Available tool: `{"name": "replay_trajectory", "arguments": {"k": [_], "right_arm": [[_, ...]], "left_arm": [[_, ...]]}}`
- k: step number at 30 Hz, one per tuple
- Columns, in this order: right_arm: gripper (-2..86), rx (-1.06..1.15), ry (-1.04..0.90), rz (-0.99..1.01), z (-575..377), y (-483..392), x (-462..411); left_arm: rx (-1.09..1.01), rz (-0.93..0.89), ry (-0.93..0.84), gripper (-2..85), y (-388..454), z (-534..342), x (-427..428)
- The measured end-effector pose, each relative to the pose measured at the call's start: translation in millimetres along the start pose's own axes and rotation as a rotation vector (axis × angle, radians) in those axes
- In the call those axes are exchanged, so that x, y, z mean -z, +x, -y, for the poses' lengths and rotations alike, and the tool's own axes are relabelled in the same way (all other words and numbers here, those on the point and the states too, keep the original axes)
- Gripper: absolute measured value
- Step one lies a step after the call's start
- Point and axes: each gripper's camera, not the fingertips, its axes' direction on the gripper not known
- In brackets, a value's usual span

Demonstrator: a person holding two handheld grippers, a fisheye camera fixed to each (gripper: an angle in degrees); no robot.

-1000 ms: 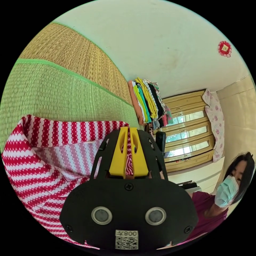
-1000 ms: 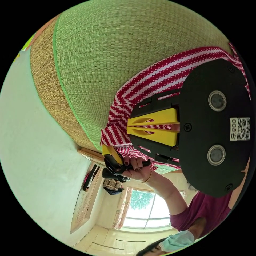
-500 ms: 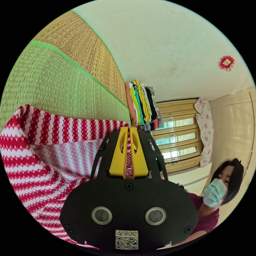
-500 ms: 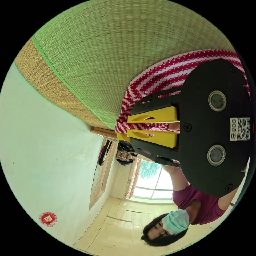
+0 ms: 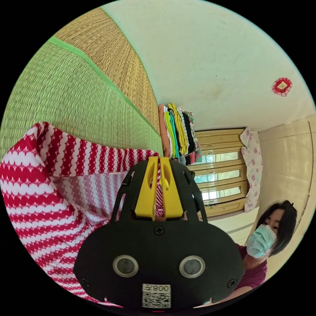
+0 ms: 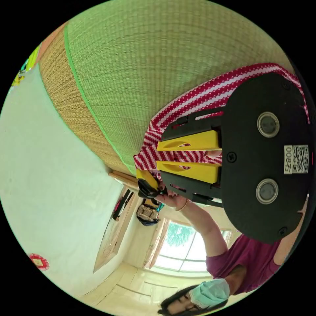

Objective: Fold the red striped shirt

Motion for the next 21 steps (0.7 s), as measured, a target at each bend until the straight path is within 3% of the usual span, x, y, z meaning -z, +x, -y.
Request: {"name": "replay_trajectory", "arguments": {"k": [7,11,21], "right_arm": [[3.9,0.106,-0.141,-0.114,4.5,-30.9,-69.6],[2.8,0.077,-0.197,-0.177,6.7,-25.9,-109.9],[4.0,0.182,-0.088,-0.218,-3.3,-73.7,-147.4]], "left_arm": [[0.006,-0.032,0.030,1.2,-1.5,-2.2,-18.7],[0.030,0.061,0.005,2.2,-7.4,-1.3,-42.3],[-0.166,0.243,0.032,5.6,29.2,-44.0,-36.3]]}}
